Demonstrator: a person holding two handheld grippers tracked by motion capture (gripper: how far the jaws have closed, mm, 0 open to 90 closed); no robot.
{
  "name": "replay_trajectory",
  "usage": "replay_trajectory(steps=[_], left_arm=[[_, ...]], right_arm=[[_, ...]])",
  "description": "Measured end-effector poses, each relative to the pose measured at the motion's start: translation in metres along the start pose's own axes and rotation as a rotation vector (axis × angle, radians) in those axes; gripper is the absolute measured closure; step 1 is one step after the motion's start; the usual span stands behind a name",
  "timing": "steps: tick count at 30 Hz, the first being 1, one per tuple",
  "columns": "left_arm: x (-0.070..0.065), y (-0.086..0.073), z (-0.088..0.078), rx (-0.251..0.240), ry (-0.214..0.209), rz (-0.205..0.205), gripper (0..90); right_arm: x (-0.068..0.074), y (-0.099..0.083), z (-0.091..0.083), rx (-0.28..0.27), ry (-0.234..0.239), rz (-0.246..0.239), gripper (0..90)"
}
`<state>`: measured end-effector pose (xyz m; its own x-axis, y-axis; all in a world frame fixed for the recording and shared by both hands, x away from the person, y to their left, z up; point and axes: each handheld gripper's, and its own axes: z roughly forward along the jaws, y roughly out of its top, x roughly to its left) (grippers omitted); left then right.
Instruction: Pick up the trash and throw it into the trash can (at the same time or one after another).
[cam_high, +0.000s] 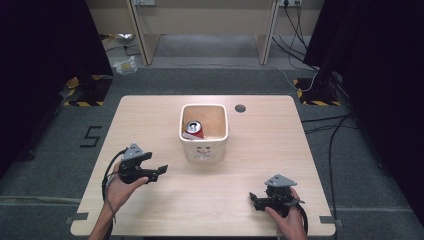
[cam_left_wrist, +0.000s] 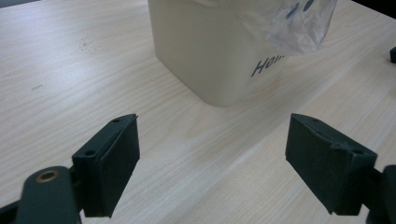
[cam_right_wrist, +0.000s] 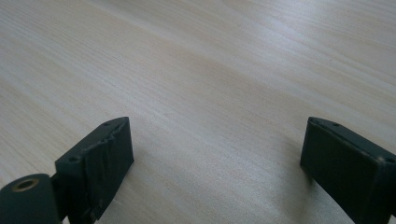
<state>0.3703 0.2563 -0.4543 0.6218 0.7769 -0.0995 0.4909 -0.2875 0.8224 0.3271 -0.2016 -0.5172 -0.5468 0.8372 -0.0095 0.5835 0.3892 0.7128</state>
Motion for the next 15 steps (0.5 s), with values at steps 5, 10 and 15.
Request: replay_trajectory(steps=[5,10,15], left_arm=[[-0.001,-0.007,0.002,0.005,-0.001,0.002,17.2],[-0.002,-0.014,0.004,0.014,-0.005,0.003,17.2],[-0.004,-0.022,0.005,0.019,-0.003,0.007,17.2]], right_arm=[[0.0,0.0,0.0,0.0,0.0,0.0,9.4],[0.0,0.0,0.0,0.0,0.0,0.001,9.4],[0.0,0.0,0.0,0.0,0.0,0.001,9.5]])
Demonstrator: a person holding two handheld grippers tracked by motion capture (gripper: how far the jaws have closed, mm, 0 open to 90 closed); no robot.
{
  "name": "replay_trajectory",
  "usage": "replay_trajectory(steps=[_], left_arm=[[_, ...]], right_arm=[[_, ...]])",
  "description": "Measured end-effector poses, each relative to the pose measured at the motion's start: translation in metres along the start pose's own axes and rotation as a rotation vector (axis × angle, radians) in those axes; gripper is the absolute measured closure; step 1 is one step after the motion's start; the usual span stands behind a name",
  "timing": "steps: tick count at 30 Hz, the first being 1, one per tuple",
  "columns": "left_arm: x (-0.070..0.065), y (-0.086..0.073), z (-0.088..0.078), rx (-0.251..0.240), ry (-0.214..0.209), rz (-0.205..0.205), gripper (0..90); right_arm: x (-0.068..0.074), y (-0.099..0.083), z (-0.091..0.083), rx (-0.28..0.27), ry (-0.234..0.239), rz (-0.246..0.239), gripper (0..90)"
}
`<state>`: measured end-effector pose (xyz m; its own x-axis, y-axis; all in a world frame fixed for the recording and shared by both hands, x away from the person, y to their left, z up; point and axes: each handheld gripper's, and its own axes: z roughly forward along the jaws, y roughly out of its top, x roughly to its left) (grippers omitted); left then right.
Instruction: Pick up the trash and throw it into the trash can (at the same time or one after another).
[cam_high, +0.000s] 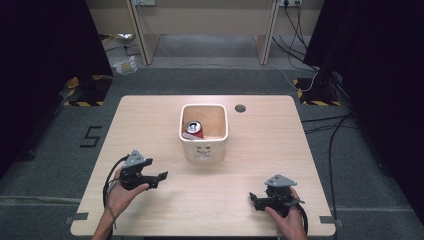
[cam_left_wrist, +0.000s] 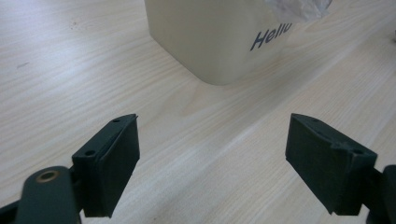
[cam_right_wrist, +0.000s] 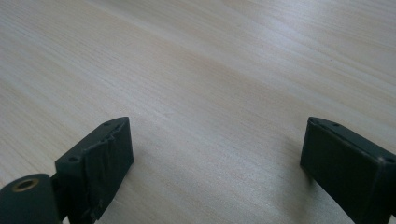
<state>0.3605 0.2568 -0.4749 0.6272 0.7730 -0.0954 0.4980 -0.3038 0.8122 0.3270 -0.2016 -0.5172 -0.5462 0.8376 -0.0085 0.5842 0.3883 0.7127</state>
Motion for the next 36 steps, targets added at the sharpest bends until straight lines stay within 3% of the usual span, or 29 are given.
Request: replay_trajectory(steps=[20,36], left_arm=[[-0.015,-0.028,0.007,0.071,-0.004,0.03,17.2],[-0.015,-0.052,0.006,0.149,0.036,0.044,17.2]], right_arm=[[0.0,0.0,0.0,0.0,0.0,-0.001,9.4],[0.0,0.0,0.0,0.0,0.0,-0.001,9.4]])
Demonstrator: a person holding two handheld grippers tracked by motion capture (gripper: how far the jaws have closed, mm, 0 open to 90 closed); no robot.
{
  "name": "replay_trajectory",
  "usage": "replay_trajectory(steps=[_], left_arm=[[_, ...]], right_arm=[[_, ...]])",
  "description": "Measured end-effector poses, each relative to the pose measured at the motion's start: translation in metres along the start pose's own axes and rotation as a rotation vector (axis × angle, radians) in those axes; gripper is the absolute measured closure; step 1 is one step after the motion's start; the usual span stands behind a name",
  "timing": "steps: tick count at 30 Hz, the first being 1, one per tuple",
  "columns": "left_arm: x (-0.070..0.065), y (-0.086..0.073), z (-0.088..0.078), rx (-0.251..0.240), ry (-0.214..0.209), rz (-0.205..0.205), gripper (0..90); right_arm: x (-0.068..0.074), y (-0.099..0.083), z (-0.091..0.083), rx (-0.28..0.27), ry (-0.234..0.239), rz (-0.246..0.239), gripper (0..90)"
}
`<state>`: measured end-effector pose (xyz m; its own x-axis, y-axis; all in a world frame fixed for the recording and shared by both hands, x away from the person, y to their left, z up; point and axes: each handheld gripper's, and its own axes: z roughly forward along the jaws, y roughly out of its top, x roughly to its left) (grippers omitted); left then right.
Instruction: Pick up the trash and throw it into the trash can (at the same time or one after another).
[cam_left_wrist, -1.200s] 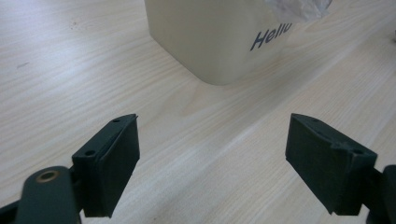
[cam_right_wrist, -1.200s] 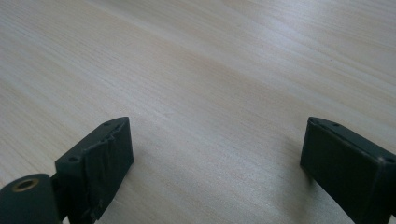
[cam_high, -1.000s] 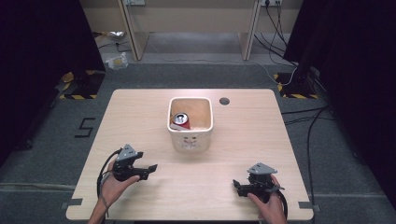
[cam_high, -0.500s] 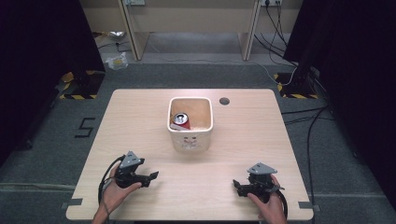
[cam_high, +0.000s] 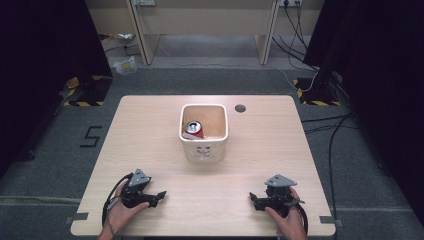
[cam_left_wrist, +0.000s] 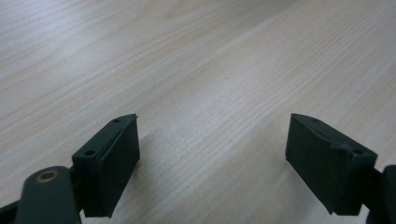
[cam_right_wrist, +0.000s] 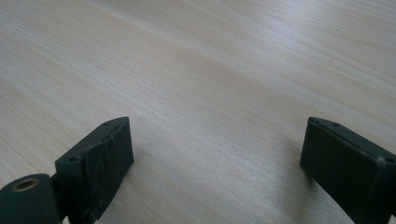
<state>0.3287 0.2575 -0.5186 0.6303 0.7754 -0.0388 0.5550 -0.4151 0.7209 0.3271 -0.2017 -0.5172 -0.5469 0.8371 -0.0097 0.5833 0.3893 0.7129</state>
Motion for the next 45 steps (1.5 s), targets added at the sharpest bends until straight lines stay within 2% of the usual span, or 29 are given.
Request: replay_trajectory(steps=[10,19,37,45], left_arm=[[-0.006,-0.006,-0.004,0.004,0.013,0.013,15.9],[-0.008,-0.012,-0.005,-0.032,0.022,0.005,14.2],[-0.017,-0.019,-0.012,-0.031,0.049,-0.019,14.2],[-0.017,-0.02,-0.012,-0.027,0.049,-0.017,14.1]], right_arm=[[0.0,0.0,0.0,0.0,0.0,0.001,9.4],[0.0,0.0,0.0,0.0,0.0,0.001,9.5],[0.001,0.0,0.0,-0.002,-0.004,-0.002,10.1],[0.001,0.0,0.0,-0.002,-0.004,-0.002,10.1]])
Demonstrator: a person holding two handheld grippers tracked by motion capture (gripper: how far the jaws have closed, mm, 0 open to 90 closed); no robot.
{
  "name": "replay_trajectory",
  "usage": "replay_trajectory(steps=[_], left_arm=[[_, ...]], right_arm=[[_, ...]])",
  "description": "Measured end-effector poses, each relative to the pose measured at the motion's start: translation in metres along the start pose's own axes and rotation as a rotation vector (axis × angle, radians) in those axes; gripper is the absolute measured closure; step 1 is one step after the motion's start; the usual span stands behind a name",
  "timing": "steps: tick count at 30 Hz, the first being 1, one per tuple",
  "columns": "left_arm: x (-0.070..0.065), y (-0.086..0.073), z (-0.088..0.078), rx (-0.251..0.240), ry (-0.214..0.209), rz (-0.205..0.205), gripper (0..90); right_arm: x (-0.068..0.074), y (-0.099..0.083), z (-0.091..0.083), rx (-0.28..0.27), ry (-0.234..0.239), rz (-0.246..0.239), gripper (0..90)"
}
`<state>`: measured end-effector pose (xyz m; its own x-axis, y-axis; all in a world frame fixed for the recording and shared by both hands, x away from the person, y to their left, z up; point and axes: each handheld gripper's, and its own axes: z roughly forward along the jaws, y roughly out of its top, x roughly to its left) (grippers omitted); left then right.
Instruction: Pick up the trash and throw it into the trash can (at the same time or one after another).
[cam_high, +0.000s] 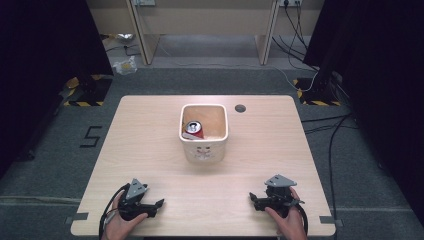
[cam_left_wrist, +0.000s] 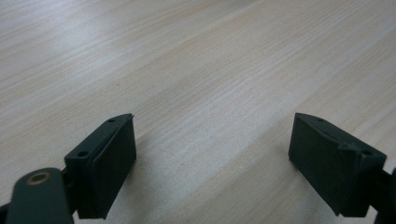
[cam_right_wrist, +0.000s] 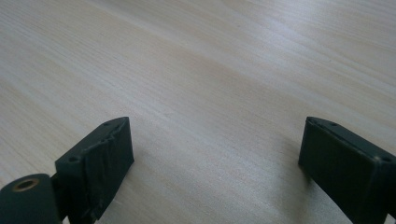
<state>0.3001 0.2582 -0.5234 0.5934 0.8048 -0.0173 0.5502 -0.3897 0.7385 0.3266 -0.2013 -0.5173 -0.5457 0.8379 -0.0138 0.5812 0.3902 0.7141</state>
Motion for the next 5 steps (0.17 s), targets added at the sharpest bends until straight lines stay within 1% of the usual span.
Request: replay_trajectory(steps=[5], left_arm=[[0.0,0.0,0.0,0.0,0.0,0.0,14.1]], right_arm=[[0.0,0.0,0.0,0.0,0.0,0.0,10.0]])
